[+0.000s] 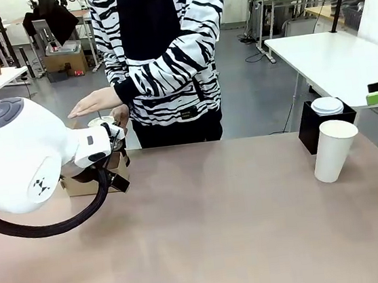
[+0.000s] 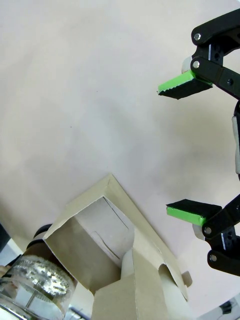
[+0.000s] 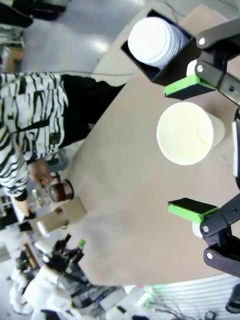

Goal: Pour a drink into a cup and package it in a carrier.
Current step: Pick up the 600 ml Paper Cup and place it in the middle top area of the table.

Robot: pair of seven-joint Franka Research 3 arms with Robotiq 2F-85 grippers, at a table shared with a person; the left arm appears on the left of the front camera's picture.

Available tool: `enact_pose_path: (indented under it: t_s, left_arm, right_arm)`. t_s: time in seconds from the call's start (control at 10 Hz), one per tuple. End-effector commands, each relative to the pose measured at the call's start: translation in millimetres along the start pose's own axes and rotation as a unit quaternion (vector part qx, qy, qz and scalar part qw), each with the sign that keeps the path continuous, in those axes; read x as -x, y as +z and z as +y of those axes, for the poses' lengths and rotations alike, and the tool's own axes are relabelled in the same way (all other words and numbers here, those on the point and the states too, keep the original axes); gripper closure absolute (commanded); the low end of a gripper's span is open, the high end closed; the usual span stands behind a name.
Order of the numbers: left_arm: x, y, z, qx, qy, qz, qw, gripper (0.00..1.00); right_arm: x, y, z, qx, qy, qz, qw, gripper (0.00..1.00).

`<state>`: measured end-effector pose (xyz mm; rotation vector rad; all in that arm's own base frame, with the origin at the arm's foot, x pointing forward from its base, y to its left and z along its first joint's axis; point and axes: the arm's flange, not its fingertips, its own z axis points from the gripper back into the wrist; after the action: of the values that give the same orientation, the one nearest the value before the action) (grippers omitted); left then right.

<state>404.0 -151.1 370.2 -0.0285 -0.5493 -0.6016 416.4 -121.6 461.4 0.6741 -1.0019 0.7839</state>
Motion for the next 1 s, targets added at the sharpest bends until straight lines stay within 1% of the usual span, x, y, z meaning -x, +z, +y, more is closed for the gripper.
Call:
enact_pose_path:
  t_s: [0.0,0.2,0.3,0.4,0.5,0.6,0.8,0.9]
  left_arm:
    - [0.1,0.3,-0.1,0.000,0.000,0.000,1.000,0.00]
    - [0.1,0.3,-0.1,0.000,0.000,0.000,1.000,0.00]
    - [0.1,0.3,-0.1,0.000,0.000,0.000,1.000,0.00]
    - [0.1,0.3,-0.1,0.000,0.000,0.000,1.000,0.00]
    - [0.1,0.3,-0.1,0.000,0.000,0.000,1.000,0.00]
    - [0.1,0.3,-0.1,0.000,0.000,0.000,1.000,0.00]
    - [0.1,0.3,-0.1,0.000,0.000,0.000,1.000,0.00]
    - [0.1,0.3,-0.1,0.000,0.000,0.000,1.000,0.00]
  right_arm:
    - [6.4,-3.2,-3.0,-0.004,-0.008,-0.005,1.000,0.00]
    - [49.0,14.9,-36.9,-0.021,-0.013,-0.091,0.996,0.00]
    - [76.5,19.5,-47.1,-0.034,-0.001,-0.121,0.992,0.00]
    - [103.5,17.6,-50.0,-0.046,0.011,-0.147,0.988,0.00]
    - [121.5,10.5,-50.9,-0.058,0.009,-0.174,0.983,0.00]
    - [137.9,-0.2,-54.4,-0.058,0.007,-0.195,0.979,0.00]
    - [172.7,-24.2,-56.6,-0.065,0.025,-0.213,0.975,0.00]
    - [186.1,-35.4,-57.2,-0.069,0.020,-0.219,0.973,0.00]
